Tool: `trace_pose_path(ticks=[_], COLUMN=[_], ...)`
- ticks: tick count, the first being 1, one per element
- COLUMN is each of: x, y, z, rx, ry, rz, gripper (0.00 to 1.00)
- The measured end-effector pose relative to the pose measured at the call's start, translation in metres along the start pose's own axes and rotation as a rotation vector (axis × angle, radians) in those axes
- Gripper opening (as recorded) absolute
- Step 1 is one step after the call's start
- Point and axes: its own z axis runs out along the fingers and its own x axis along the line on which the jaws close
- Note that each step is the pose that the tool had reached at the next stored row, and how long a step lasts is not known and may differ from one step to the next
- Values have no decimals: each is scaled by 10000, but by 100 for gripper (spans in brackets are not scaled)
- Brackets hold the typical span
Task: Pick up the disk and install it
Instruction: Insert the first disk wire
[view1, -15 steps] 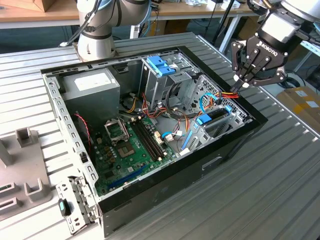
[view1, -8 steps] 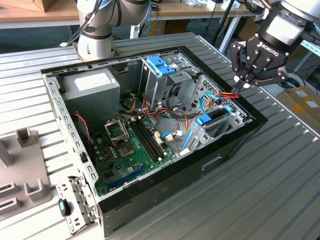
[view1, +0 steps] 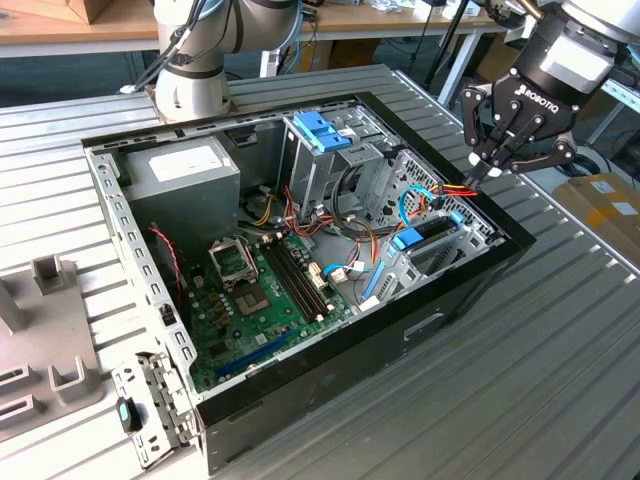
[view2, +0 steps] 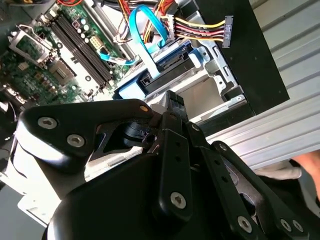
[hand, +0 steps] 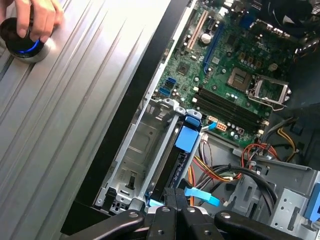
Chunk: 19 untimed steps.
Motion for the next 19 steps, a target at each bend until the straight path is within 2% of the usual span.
trace_pose_path(ticks=[19], x=[0], y=[0], z=[0], rx=[-117], ry=[137], rz=[-1420], gripper=[10])
